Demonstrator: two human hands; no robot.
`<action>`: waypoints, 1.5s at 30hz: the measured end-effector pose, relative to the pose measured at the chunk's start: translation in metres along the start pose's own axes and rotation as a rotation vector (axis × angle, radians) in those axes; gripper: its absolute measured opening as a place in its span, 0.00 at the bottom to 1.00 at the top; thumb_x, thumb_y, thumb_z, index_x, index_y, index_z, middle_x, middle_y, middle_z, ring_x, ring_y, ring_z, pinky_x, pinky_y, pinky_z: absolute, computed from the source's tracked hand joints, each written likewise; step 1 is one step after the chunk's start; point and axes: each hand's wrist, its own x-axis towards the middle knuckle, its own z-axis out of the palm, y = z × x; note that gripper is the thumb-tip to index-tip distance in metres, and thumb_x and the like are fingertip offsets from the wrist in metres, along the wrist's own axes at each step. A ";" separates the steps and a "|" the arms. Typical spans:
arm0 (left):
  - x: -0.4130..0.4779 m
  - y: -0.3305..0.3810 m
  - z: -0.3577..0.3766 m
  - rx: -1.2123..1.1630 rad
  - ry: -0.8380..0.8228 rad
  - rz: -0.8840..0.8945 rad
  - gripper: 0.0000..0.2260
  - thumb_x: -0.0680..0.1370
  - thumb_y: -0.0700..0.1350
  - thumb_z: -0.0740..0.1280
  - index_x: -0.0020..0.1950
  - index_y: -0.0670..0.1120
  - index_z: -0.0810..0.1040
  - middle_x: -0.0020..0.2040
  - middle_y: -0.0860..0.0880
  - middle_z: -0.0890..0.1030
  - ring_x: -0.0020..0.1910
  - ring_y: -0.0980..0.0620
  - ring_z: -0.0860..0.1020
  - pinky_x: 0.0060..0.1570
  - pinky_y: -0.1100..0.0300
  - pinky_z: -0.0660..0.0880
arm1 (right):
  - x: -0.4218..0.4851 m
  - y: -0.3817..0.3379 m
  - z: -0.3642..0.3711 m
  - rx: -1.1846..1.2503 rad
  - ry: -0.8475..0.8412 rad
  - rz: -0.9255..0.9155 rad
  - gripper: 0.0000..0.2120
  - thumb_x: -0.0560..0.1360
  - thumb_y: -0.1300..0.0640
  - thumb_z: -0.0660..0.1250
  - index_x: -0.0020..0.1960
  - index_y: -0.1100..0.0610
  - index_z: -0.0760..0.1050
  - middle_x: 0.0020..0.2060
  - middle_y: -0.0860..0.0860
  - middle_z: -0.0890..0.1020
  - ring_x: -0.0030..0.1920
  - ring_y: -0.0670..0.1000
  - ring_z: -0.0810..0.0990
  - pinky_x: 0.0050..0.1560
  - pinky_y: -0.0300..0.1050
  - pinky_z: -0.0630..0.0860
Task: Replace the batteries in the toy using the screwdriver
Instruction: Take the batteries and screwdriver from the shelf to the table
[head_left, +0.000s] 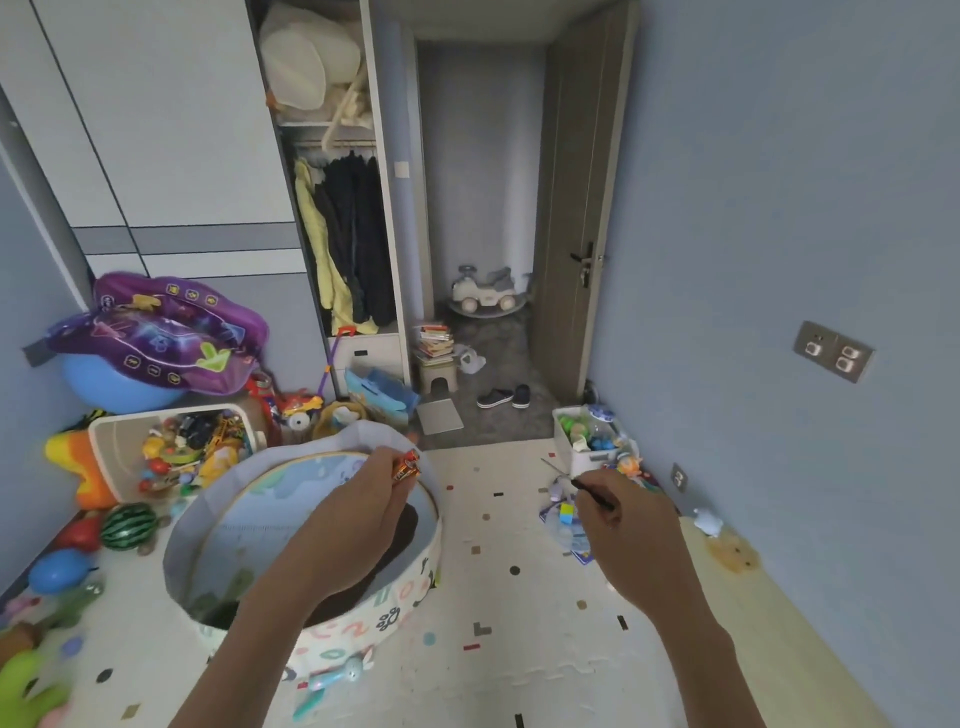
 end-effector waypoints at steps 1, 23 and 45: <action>0.028 0.003 0.004 -0.015 -0.003 0.003 0.23 0.84 0.60 0.51 0.69 0.45 0.69 0.50 0.47 0.82 0.50 0.41 0.83 0.50 0.47 0.80 | 0.023 0.010 0.005 -0.008 0.004 -0.014 0.10 0.79 0.49 0.60 0.47 0.46 0.80 0.33 0.30 0.74 0.32 0.37 0.77 0.39 0.33 0.76; 0.516 0.178 0.250 -0.068 -0.448 0.877 0.09 0.86 0.53 0.55 0.62 0.49 0.67 0.42 0.50 0.80 0.40 0.43 0.81 0.40 0.47 0.76 | 0.230 0.241 -0.003 -0.381 0.593 0.781 0.06 0.79 0.61 0.69 0.52 0.53 0.83 0.36 0.48 0.86 0.37 0.52 0.84 0.41 0.52 0.83; 0.652 0.304 0.596 0.006 -0.836 1.266 0.09 0.88 0.54 0.56 0.62 0.49 0.66 0.33 0.53 0.73 0.26 0.53 0.70 0.26 0.59 0.62 | 0.263 0.523 0.034 -0.519 0.690 1.168 0.05 0.79 0.59 0.69 0.52 0.52 0.82 0.39 0.47 0.87 0.36 0.50 0.81 0.33 0.28 0.72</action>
